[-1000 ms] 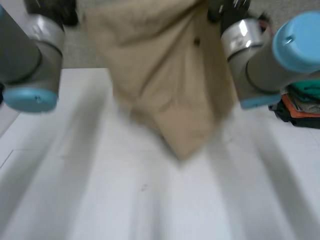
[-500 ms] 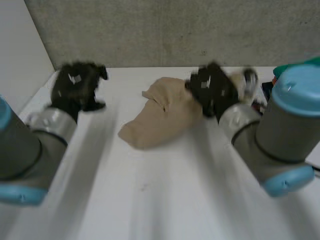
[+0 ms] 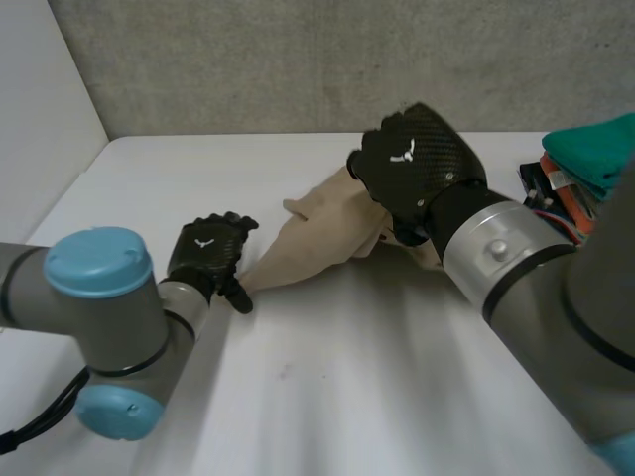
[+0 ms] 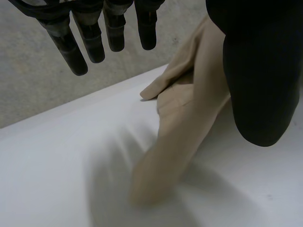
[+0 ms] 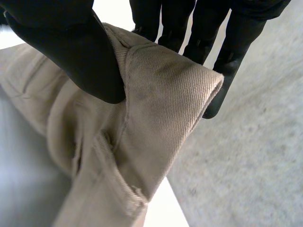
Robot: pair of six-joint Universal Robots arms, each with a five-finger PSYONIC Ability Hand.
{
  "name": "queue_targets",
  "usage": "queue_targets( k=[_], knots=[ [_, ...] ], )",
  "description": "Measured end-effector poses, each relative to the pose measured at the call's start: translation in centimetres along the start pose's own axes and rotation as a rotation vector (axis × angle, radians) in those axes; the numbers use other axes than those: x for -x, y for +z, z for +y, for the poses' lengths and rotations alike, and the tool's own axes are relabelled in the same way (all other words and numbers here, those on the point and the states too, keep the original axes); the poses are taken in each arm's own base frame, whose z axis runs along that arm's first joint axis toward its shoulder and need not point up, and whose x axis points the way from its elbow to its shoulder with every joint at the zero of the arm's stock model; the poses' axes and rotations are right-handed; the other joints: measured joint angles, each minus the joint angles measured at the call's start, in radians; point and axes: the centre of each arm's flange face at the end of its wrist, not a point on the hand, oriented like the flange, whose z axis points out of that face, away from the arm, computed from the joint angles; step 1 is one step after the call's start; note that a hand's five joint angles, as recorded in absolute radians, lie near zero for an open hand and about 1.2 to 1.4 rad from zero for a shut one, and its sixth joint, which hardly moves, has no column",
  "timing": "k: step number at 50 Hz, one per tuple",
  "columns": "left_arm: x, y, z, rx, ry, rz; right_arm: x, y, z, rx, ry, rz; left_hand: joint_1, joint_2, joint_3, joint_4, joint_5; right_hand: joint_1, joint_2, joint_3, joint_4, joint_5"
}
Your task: Fold the laundry.
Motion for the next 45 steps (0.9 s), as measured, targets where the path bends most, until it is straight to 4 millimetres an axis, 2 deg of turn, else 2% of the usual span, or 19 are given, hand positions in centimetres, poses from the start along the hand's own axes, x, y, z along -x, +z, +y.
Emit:
queue_targets(
  k=[1, 3, 6, 7, 8, 9, 12, 16, 20, 23, 27, 30, 33, 36, 41, 42, 43, 45],
  knots=[
    [-0.2, 0.3, 0.2, 0.003, 0.003, 0.003, -0.4, -1.0, -1.4, -0.039, 0.013, 0.002, 0.0, -0.002, -0.002, -0.001, 0.0, 0.0, 0.0, 0.0, 0.0, 0.0],
    [-0.5, 0.8, 0.5, 0.01, 0.007, 0.009, -0.6, -1.7, -2.3, -0.065, 0.022, 0.005, 0.049, 0.055, 0.041, 0.043, 0.042, 0.0, 0.0, 0.0, 0.0, 0.0],
    [-0.8, 1.2, 0.9, 0.025, 0.008, 0.013, -0.9, -2.5, -3.1, -0.092, 0.034, 0.012, 0.505, 0.44, 0.437, 0.443, 0.435, 0.0, 0.0, 0.0, 0.0, 0.0],
    [-0.8, 1.2, 0.9, 0.025, 0.008, 0.013, -0.9, -2.5, -3.1, -0.092, 0.034, 0.012, 0.505, 0.44, 0.437, 0.443, 0.435, 0.0, 0.0, 0.0, 0.0, 0.0],
    [-0.8, 1.4, 0.8, 0.035, 0.001, 0.004, -1.2, -3.0, -3.6, -0.106, 0.044, 0.019, 0.895, 0.824, 0.815, 0.827, 0.804, 0.0, 0.0, 0.0, 0.0, 0.0],
    [-0.7, 1.4, 0.6, 0.033, -0.005, -0.008, -1.3, -3.2, -3.7, -0.107, 0.047, 0.023, 0.929, 0.924, 0.906, 0.919, 0.89, 0.0, 0.0, 0.0, 0.0, 0.0],
    [0.1, 1.1, -0.5, 0.021, -0.022, -0.049, -1.9, -3.2, -3.4, -0.097, 0.05, 0.042, 0.929, 0.973, 0.961, 0.975, 0.913, 0.0, 0.0, 0.0, 0.0, 0.0],
    [2.7, -1.1, -5.3, -0.082, -0.045, -0.143, -3.9, -2.2, -1.5, -0.032, 0.03, 0.102, 0.929, 0.976, 0.965, 0.979, 0.913, 0.0, 0.0, 0.0, 0.0, 0.0],
    [5.4, -5.1, -11.6, -0.253, -0.018, -0.2, -5.9, -1.4, 0.5, 0.042, -0.006, 0.154, 0.929, 0.977, 0.966, 0.98, 0.913, 0.0, 0.0, 0.0, 0.0, 0.0],
    [6.3, -8.0, -14.8, -0.345, 0.035, -0.19, -6.5, -1.2, 1.2, 0.071, -0.018, 0.165, 0.929, 0.977, 0.97, 0.98, 0.913, 0.0, 0.0, 0.0, 0.0, 0.0],
    [6.8, -11.1, -17.0, -0.392, 0.106, -0.15, -6.7, -1.2, 1.7, 0.102, -0.021, 0.152, 0.929, 0.979, 0.97, 0.98, 0.913, 0.0, 0.0, 0.0, 0.0, 0.0],
    [6.9, -11.8, -17.0, -0.354, 0.137, -0.123, -6.3, -0.9, 2.2, 0.127, -0.015, 0.123, 0.929, 0.979, 0.97, 0.98, 0.913, 0.0, 0.0, 0.0, 0.0, 0.0],
    [7.0, -11.0, -16.0, -0.267, 0.157, -0.098, -5.6, -0.2, 3.2, 0.163, -0.008, 0.085, 0.929, 0.979, 0.97, 0.98, 0.913, 0.0, 0.0, 0.0, 0.0, 0.0],
    [7.0, -9.1, -14.5, -0.169, 0.183, -0.075, -4.9, 0.9, 4.4, 0.198, 0.0, 0.05, 0.929, 0.979, 0.97, 0.98, 0.913, 0.0, 0.0, 0.0, 0.0, 0.0],
    [7.0, -3.7, -12.6, -0.079, 0.261, -0.055, -4.4, 4.8, 6.6, 0.213, 0.008, 0.044, 0.929, 0.979, 0.97, 0.98, 0.913, 0.0, 0.0, 0.0, 0.0, 0.0],
    [7.1, -3.1, -12.6, -0.083, 0.27, -0.057, -4.5, 5.3, 6.7, 0.208, 0.008, 0.051, 0.929, 0.979, 0.97, 0.98, 0.913, 0.0, 0.0, 0.0, 0.0, 0.0],
    [7.3, -1.0, -13.4, -0.13, 0.299, -0.078, -5.3, 7.5, 6.7, 0.164, 0.007, 0.111, 0.929, 0.979, 0.971, 0.98, 0.913, 0.0, 0.0, 0.001, 0.0, 0.0],
    [7.6, 0.6, -14.8, -0.197, 0.317, -0.108, -6.4, 9.3, 6.3, 0.106, 0.009, 0.187, 0.929, 0.98, 0.971, 0.981, 0.913, 0.0, 0.0, 0.001, 0.0, 0.0]
  ],
)
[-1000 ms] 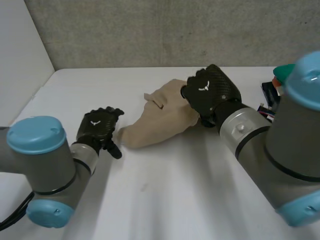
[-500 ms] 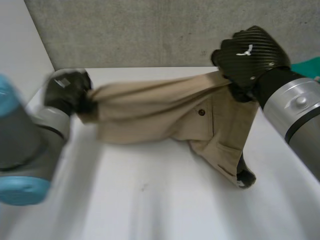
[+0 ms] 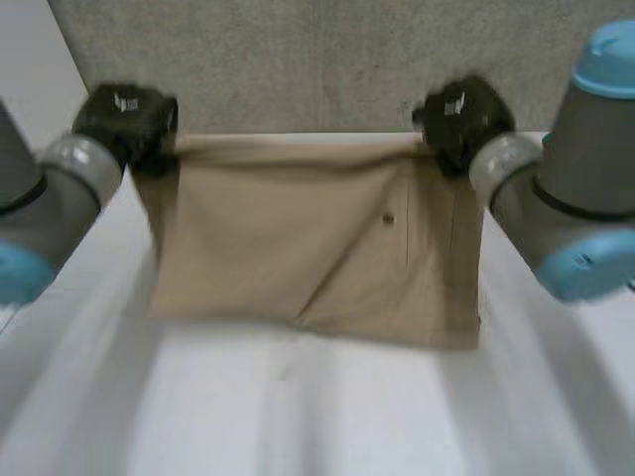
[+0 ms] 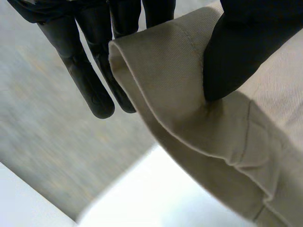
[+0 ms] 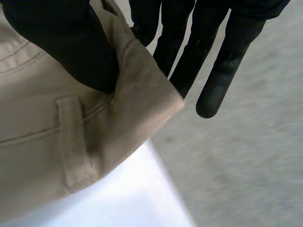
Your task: Fold the laundry.
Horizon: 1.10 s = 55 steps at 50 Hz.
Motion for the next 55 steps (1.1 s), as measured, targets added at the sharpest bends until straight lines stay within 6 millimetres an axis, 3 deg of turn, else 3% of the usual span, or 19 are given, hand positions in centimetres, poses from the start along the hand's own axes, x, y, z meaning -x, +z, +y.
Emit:
queue_targets(
  k=[3, 5, 10, 12, 15, 19, 21, 25, 27, 28, 31, 32, 33, 34, 36, 39, 43, 51, 55],
  knots=[
    [2.0, 2.5, -3.9, -0.196, 0.01, -0.118, -2.3, 2.7, -2.1, -0.14, 0.03, 0.156, 0.0, 0.0, 0.0, 0.001, 0.0, 0.0, 0.0, 0.0, 0.0, 0.0],
    [3.3, 3.0, -6.6, -0.319, 0.001, -0.187, -4.4, 3.9, -4.2, -0.276, 0.057, 0.28, 0.0, 0.0, 0.0, 0.003, 0.0, 0.0, 0.0, 0.0, 0.0, 0.0],
    [6.1, 1.8, -12.8, -0.604, -0.055, -0.31, -7.8, 4.3, -8.3, -0.553, 0.085, 0.449, 0.0, 0.0, 0.0, 0.003, 0.0, 0.0, 0.0, 0.0, 0.0, 0.0],
    [6.5, 1.0, -13.8, -0.667, -0.077, -0.321, -8.1, 4.1, -9.2, -0.62, 0.08, 0.455, 0.0, 0.0, 0.0, 0.003, 0.0, 0.0, 0.0, 0.0, 0.0, 0.002],
    [6.4, 0.5, -13.6, -0.677, -0.092, -0.309, -7.6, 3.9, -9.2, -0.64, 0.073, 0.425, 0.0, 0.0, 0.0, 0.003, 0.0, 0.0, 0.0, 0.0, 0.0, 0.007],
    [5.2, 0.4, -10.3, -0.581, -0.104, -0.256, -5.4, 3.6, -7.5, -0.582, 0.067, 0.328, 0.0, 0.0, 0.0, 0.003, 0.0, 0.0, 0.0, 0.0, 0.0, 0.01],
    [4.1, 0.5, -7.2, -0.488, -0.108, -0.219, -3.9, 3.5, -5.9, -0.525, 0.069, 0.269, 0.0, 0.0, 0.0, 0.003, 0.0, 0.0, 0.0, 0.0, 0.0, 0.009],
    [1.8, 0.3, -1.9, -0.325, -0.114, -0.157, -0.2, 3.0, -2.2, -0.4, 0.077, 0.153, 0.0, 0.0, 0.0, 0.003, 0.0, 0.0, 0.0, 0.0, 0.0, 0.009],
    [0.0, -0.1, 1.9, -0.216, -0.118, -0.114, 1.9, 2.6, 0.2, -0.33, 0.079, 0.09, 0.0, 0.0, 0.0, 0.004, 0.0, 0.0, 0.0, 0.001, 0.0, 0.01],
    [-0.2, -0.1, 2.4, -0.201, -0.118, -0.108, 2.3, 2.6, 0.6, -0.319, 0.079, 0.08, 0.0, 0.001, 0.0, 0.004, 0.0, 0.0, 0.0, 0.001, 0.0, 0.01],
    [-2.7, -1.0, 7.3, -0.058, -0.111, -0.053, 5.5, 1.9, 4.2, -0.216, 0.066, -0.008, 0.0, 0.001, 0.0, 0.004, 0.0, 0.0, 0.0, 0.001, 0.0, 0.01],
    [-3.3, -1.4, 8.5, -0.022, -0.106, -0.039, 6.6, 1.6, 5.5, -0.18, 0.057, -0.036, 0.0, 0.001, 0.0, 0.004, 0.0, 0.0, 0.0, 0.001, 0.0, 0.01],
    [-3.3, -1.4, 8.5, -0.022, -0.106, -0.039, 6.6, 1.6, 5.5, -0.18, 0.057, -0.036, 0.0, 0.001, 0.0, 0.004, 0.0, 0.0, 0.0, 0.001, 0.0, 0.01],
    [-4.4, -2.1, 10.6, 0.047, -0.09, -0.013, 8.2, 1.0, 7.5, -0.117, 0.037, -0.082, 0.0, 0.001, 0.0, 0.004, 0.0, 0.0, 0.0, 0.001, 0.0, 0.01],
    [-5.3, -3.1, 12.4, 0.114, -0.065, 0.012, 9.6, 0.1, 9.4, -0.049, 0.008, -0.131, 0.0, 0.001, 0.0, 0.004, 0.0, 0.0, 0.0, 0.001, 0.0, 0.009],
    [-5.9, -4.4, 13.6, 0.179, -0.031, 0.037, 10.6, -1.0, 10.8, 0.021, -0.022, -0.181, 0.0, 0.001, 0.0, 0.004, 0.0, 0.0, 0.0, 0.001, 0.0, 0.01],
    [-5.9, -6.1, 13.1, 0.23, -0.002, 0.062, 10.7, -2.6, 11.2, 0.09, -0.046, -0.233, 0.0, 0.001, 0.0, 0.004, 0.0, 0.0, 0.0, 0.001, 0.0, 0.01],
    [-5.4, -10.4, 10.4, 0.317, 0.036, 0.131, 8.8, -6.8, 9.0, 0.185, -0.062, -0.312, 0.0, 0.001, 0.0, 0.004, 0.0, 0.0, 0.0, 0.001, 0.0, 0.01],
    [-5.6, -13.4, 9.3, 0.405, 0.1, 0.214, 7.8, -9.9, 8.2, 0.27, -0.101, -0.387, 0.0, 0.001, 0.0, 0.004, 0.0, 0.0, 0.0, 0.001, 0.0, 0.01]
  ],
)
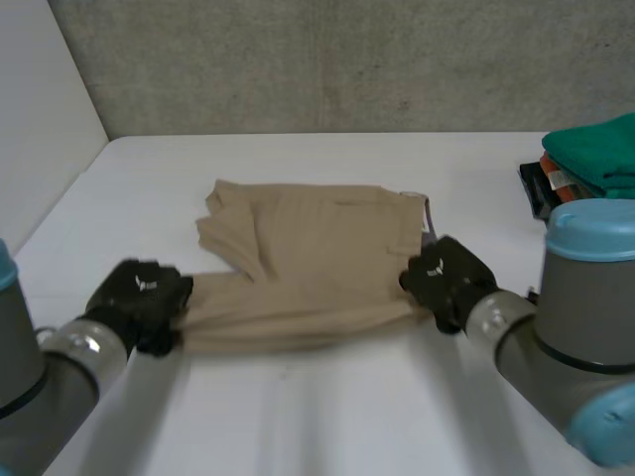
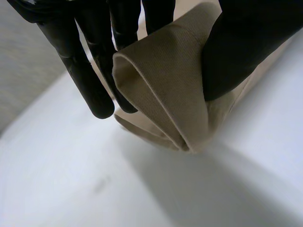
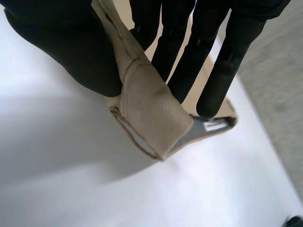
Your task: Fold the laundry.
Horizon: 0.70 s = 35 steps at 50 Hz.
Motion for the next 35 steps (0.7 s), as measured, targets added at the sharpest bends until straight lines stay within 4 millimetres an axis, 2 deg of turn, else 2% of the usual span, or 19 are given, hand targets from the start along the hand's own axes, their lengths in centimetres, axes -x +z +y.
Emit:
queue_targets(
  k=[2, 5, 8, 13, 16, 22, 23, 26, 30, 31, 35],
  knots=[
    [-0.5, -1.4, 0.2, 0.05, 0.041, 0.045, 0.3, -1.3, 0.3, 0.047, -0.02, -0.043, 0.0, 0.0, 0.0, 0.0, 0.0, 0.0, 0.0, 0.0, 0.0, 0.0],
    [-1.6, -4.5, 0.8, 0.162, 0.14, 0.159, 0.9, -4.3, 1.0, 0.161, -0.073, -0.161, 0.0, 0.0, 0.0, 0.0, 0.0, 0.0, 0.0, 0.0, 0.0, 0.0],
    [-2.2, -6.5, 1.1, 0.231, 0.217, 0.251, 1.1, -6.2, 1.3, 0.219, -0.115, -0.246, 0.0, 0.0, 0.0, 0.0, 0.0, 0.0, 0.0, 0.0, 0.0, 0.0],
    [-2.1, -6.8, 0.2, 0.209, 0.267, 0.28, 0.5, -6.2, 1.0, 0.19, -0.138, -0.249, 0.0, 0.0, 0.0, 0.0, 0.0, 0.0, 0.0, 0.0, 0.0, 0.0],
    [-1.4, -5.0, -1.2, 0.132, 0.26, 0.227, -0.5, -4.5, 0.5, 0.137, -0.119, -0.178, 0.0, 0.0, 0.0, 0.0, 0.0, 0.0, 0.0, 0.0, 0.0, 0.0],
    [1.5, 2.4, -5.2, -0.092, 0.159, 0.004, -3.4, 1.4, -0.3, 0.03, 0.014, 0.061, 0.0, 0.0, 0.0, 0.0, 0.01, 0.0, 0.0, 0.0, 0.0, 0.007],
    [1.8, 3.2, -5.5, -0.113, 0.148, -0.018, -3.7, 1.9, -0.4, 0.023, 0.026, 0.081, 0.0, 0.0, 0.0, 0.0, 0.01, 0.0, 0.0, 0.0, 0.0, 0.007],
    [3.0, 7.1, -7.1, -0.194, 0.103, -0.112, -4.9, 5.2, -0.4, -0.014, 0.077, 0.2, 0.0, 0.0, 0.0, 0.0, 0.01, 0.0, 0.0, 0.0, 0.0, 0.007],
    [3.6, 10.9, -7.7, -0.22, 0.085, -0.177, -5.7, 8.2, -0.2, -0.051, 0.084, 0.295, 0.0, 0.0, 0.0, 0.0, 0.01, 0.0, 0.0, 0.0, 0.0, 0.007],
    [3.7, 12.2, -7.7, -0.215, 0.084, -0.193, -5.8, 9.2, -0.1, -0.064, 0.079, 0.32, 0.0, 0.0, 0.0, 0.0, 0.01, 0.0, 0.0, 0.0, 0.0, 0.007],
    [3.6, 15.3, -7.1, -0.179, 0.089, -0.219, -5.9, 11.6, 0.2, -0.105, 0.055, 0.375, 0.0, 0.0, 0.0, 0.0, 0.01, 0.0, 0.0, 0.0, 0.0, 0.007]
  ],
)
